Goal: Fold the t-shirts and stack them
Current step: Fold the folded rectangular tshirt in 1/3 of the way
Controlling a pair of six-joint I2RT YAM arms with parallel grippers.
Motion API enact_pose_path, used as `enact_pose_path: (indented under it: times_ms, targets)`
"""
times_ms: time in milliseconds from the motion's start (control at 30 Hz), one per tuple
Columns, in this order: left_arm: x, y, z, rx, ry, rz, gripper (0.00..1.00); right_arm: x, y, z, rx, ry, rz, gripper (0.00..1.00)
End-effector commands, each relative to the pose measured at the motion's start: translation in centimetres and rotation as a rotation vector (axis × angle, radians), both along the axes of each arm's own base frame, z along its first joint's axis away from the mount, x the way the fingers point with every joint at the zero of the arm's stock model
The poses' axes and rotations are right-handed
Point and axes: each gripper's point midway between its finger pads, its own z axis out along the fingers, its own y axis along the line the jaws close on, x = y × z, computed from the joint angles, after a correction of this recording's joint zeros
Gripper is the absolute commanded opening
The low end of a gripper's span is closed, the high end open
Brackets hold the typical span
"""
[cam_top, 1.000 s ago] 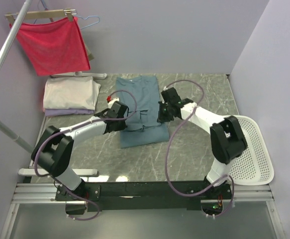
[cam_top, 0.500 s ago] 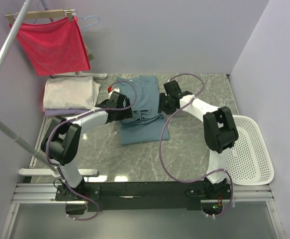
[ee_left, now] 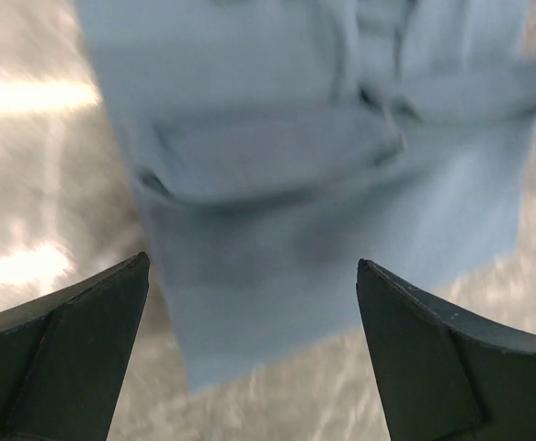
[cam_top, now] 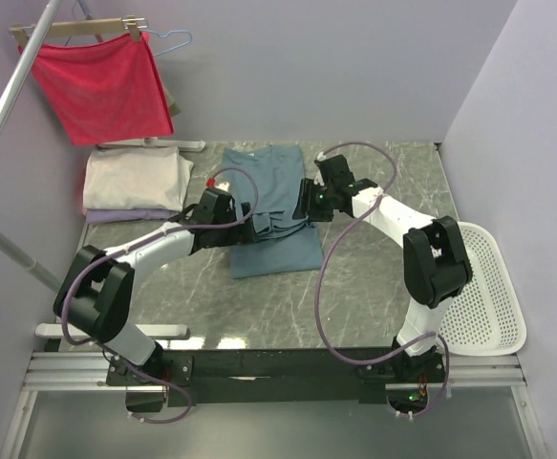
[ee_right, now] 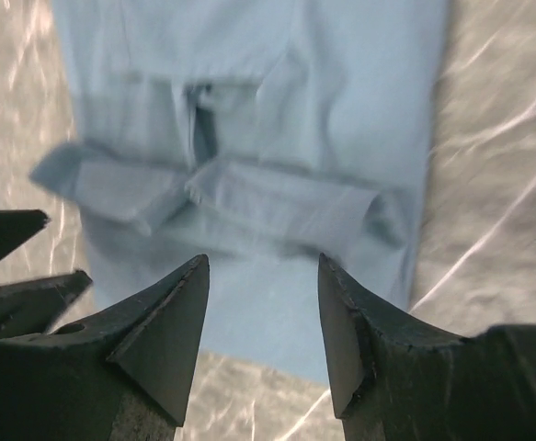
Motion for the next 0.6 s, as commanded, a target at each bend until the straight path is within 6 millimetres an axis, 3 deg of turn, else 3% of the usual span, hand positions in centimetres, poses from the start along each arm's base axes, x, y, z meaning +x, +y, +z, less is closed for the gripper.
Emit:
enact_pose_path:
  times_ms: [0, 133, 233, 300, 433, 500, 567]
  targets:
    - [-2.5, -2.7, 1.3, -0.133, 0.014, -0.109, 0.99, -3.0, 1.4, 0.5, 0.044, 0.024, 0.061, 0.57]
    - [-2.4, -3.2, 0.3, -0.137, 0.025, -0.110, 0.99, -4.0, 1.5, -0.9, 0.028, 0.055, 0.071, 0.57]
    - [-0.8, -3.7, -0.1, -0.125, 0.007, -0.094, 1.00, -3.5, 1.6, -1.5, 0.018, 0.050, 0.072, 0.57]
    - [0.1, -3.6, -1.0, -0.098, 0.008, -0.079, 0.99, -2.6, 1.6, -1.6, 0.003, 0.036, 0.070, 0.57]
    - [3.5, -3.7, -0.6, -0.044, -0.057, -0.038, 1.00, -0.4, 1.9, -1.6, -0.036, 0.015, 0.068, 0.57]
    - [4.5, -3.8, -1.9, -0.027, -0.046, -0.039, 0.99, 1.0, 2.0, -2.2, -0.064, 0.022, 0.062, 0.57]
    - [5.6, -4.4, -1.7, -0.028, -0.054, -0.042, 0.99, 1.6, 2.1, -2.9, -0.078, 0.041, 0.064, 0.57]
